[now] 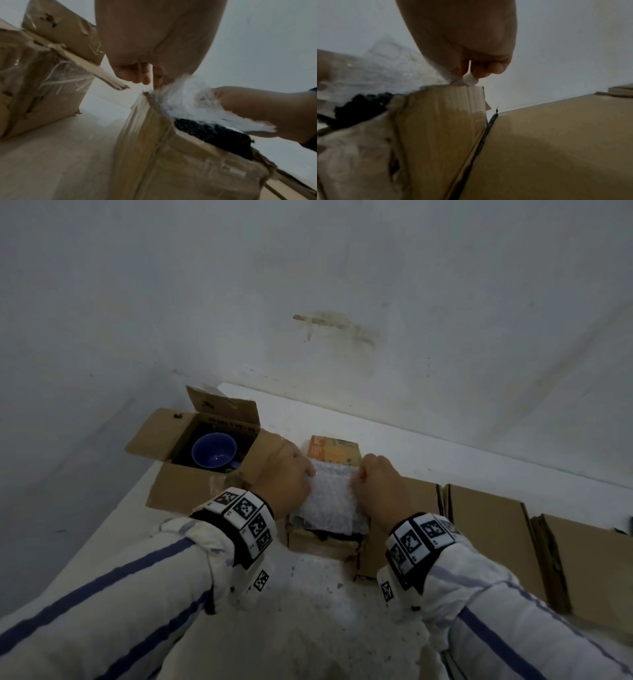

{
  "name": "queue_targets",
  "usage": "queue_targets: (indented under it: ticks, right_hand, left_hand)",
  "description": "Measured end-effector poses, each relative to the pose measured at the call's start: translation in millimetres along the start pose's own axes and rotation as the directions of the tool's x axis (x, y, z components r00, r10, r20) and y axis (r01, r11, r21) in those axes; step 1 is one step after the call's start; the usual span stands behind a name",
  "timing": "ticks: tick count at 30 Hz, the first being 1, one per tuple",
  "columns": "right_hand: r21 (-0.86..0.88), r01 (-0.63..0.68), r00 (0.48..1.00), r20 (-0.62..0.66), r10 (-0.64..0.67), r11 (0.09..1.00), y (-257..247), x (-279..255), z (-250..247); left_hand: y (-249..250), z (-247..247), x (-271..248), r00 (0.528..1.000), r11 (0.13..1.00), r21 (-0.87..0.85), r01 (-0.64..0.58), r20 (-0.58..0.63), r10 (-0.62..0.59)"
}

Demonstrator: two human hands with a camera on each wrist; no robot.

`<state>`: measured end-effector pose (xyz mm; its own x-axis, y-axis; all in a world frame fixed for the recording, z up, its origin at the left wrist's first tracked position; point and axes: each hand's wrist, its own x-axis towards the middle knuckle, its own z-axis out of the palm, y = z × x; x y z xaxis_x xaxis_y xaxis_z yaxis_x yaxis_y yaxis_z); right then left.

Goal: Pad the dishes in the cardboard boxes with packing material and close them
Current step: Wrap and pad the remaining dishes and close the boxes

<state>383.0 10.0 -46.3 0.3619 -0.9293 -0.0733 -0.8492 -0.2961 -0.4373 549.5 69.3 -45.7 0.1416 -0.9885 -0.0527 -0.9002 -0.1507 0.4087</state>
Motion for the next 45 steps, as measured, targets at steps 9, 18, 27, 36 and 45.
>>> queue_targets:
  ticks: [9, 18, 27, 36, 45]
  right_hand:
    - [-0.369, 0.418, 0.855, 0.469, -0.221, 0.83, -13, -7, -21]
    - [-0.469, 0.4, 0.823, 0.562, -0.082, 0.787, -15, 5, -2]
    - [-0.484, 0.454, 0.813, 0.569, -0.126, 0.748, -10, 6, -3]
    - [-0.611, 0.527, 0.81, 0.572, -0.131, 0.591, -18, 4, -5]
    - [-0.516, 0.495, 0.805, 0.576, -0.144, 0.699, -10, 4, -4]
  left_hand:
    - [-6, -7, -13, 0.923, 0.966, 0.199, -0.166, 0.377, 0.081]
    - [0, -5, 1, 0.875, 0.873, 0.407, -0.269, 0.482, 0.046]
    - [5, 8, 2, 0.92, 0.84, 0.479, -0.257, 0.386, 0.061]
    - [12, 1, 6, 0.904, 0.851, 0.463, -0.249, 0.426, 0.032]
    - [7, 5, 4, 0.916, 0.87, 0.426, -0.247, 0.396, 0.066]
